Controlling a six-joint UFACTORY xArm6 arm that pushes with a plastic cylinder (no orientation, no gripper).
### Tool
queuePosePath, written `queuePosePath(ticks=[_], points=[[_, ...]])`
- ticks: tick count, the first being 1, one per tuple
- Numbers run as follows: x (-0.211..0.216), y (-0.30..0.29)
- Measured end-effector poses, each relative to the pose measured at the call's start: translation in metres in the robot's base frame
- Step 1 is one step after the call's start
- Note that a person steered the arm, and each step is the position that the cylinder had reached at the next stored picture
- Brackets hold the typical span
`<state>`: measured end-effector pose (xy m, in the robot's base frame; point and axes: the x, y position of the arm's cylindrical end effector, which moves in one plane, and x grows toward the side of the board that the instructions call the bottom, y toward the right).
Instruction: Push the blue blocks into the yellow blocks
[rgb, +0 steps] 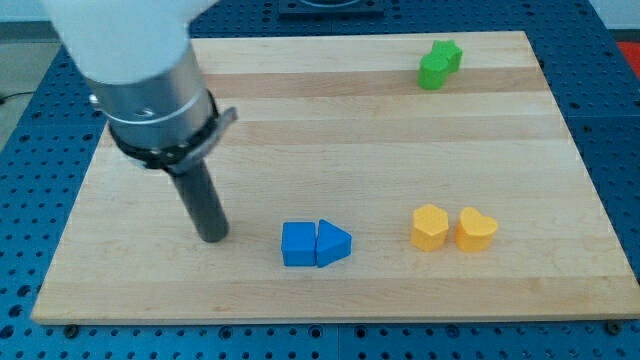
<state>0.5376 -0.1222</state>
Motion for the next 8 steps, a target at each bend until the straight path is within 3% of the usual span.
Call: queuePosePath(ticks=[3,4,6,8], points=[[0.008,0.145],[0.014,0.154],[0.041,0.105],[0.08,0.17]])
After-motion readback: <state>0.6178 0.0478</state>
